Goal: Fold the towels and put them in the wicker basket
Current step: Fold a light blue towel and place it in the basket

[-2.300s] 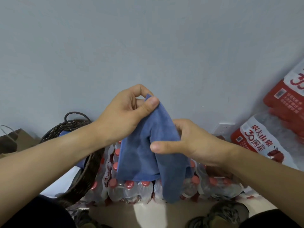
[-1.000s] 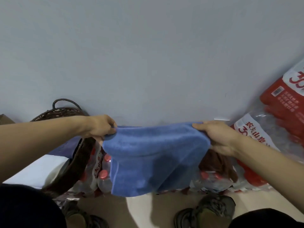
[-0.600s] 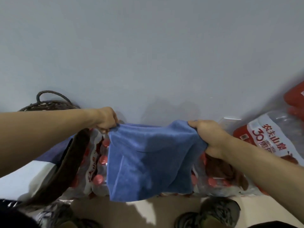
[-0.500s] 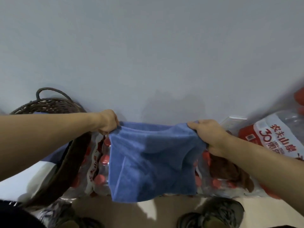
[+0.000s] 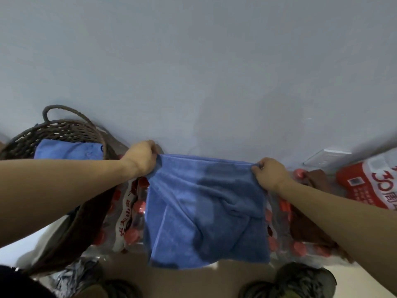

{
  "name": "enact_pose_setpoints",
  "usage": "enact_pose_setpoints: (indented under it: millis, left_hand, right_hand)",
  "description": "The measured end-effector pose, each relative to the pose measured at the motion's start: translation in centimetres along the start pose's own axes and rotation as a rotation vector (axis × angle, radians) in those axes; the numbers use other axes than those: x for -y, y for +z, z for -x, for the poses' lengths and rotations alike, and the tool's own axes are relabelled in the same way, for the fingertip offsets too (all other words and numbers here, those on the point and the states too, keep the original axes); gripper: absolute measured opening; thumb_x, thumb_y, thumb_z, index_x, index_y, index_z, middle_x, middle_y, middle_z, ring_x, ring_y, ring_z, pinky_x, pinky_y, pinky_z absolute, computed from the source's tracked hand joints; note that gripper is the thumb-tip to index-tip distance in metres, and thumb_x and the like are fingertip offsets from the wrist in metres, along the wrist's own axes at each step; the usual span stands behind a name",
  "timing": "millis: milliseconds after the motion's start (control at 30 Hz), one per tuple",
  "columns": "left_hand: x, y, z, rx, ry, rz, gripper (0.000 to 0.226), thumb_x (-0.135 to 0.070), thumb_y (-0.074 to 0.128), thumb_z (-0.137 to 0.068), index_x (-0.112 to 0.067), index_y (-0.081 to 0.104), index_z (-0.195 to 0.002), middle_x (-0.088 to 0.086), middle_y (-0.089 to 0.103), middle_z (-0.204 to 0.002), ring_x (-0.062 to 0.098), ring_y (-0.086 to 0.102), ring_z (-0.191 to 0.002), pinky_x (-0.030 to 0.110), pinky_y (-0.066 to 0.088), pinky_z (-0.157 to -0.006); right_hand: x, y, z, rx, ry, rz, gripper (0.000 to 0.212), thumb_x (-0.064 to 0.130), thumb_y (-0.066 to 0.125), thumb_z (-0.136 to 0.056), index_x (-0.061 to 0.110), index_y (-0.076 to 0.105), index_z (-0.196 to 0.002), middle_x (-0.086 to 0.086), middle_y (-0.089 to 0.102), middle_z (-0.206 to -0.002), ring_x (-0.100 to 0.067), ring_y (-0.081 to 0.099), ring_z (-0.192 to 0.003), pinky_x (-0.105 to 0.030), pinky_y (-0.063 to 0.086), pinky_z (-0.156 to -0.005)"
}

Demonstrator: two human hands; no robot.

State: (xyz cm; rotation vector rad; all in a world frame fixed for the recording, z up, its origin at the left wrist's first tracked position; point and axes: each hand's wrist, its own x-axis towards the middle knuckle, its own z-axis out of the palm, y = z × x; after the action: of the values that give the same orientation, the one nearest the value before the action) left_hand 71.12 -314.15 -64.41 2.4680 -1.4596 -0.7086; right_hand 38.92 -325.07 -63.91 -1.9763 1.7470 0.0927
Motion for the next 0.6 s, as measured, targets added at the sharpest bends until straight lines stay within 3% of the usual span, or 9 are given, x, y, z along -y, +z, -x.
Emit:
enact_pose_setpoints:
  millis: [200, 333, 467, 600]
  left_hand:
    - [0.1, 0.3, -0.6, -0.007, -0.011, -0.032, 0.014, -0.020, 0.048, -0.096, -0.010, 0.053, -0.105, 0.016, 0.065, -0.098, 0.032, 0.060, -0.085, 0.036, 0.049, -0.076]
    - [0.0, 0.3, -0.7, 0.050, -0.035, -0.089, 0.024, -0.024, 0.045, -0.099, -0.009, 0.060, -0.111, 0.014, 0.066, -0.108, 0.031, 0.060, -0.096, 0.037, 0.049, -0.082]
    - [0.0, -0.2, -0.5, 0.001, 0.030, -0.117, 0.021, -0.025, 0.053, -0.095, -0.008, 0.064, -0.101, 0.013, 0.067, -0.102, 0.029, 0.061, -0.092, 0.037, 0.052, -0.081]
    - [-0.5, -0.8, -0.4, -0.048, 0.059, 0.083, 0.015, -0.024, 0.061, -0.091, -0.016, 0.061, -0.079, 0.003, 0.067, -0.081, 0.021, 0.060, -0.075, 0.026, 0.043, -0.067]
  right_hand:
    - [0.2, 0.5, -0.6, 0.001, 0.075, 0.001, 0.034, 0.028, 0.041, -0.102, -0.001, 0.058, -0.111, -0.023, 0.065, -0.113, -0.037, 0.061, -0.101, -0.033, 0.044, -0.077]
    - [0.8, 0.5, -0.3, 0.012, 0.130, -0.001, 0.035, 0.026, 0.041, -0.103, -0.001, 0.045, -0.125, -0.024, 0.058, -0.124, -0.038, 0.058, -0.110, -0.031, 0.038, -0.075]
    - [1.2, 0.1, -0.3, 0.037, 0.174, 0.006, 0.043, 0.026, 0.047, -0.102, -0.003, 0.035, -0.131, -0.025, 0.055, -0.129, -0.039, 0.056, -0.114, -0.033, 0.041, -0.076]
    - [1.7, -1.0, 0.9, 0.036, 0.097, 0.311, 0.036, 0.028, 0.046, -0.099, 0.005, 0.038, -0.127, -0.019, 0.056, -0.126, -0.037, 0.057, -0.112, -0.037, 0.043, -0.082]
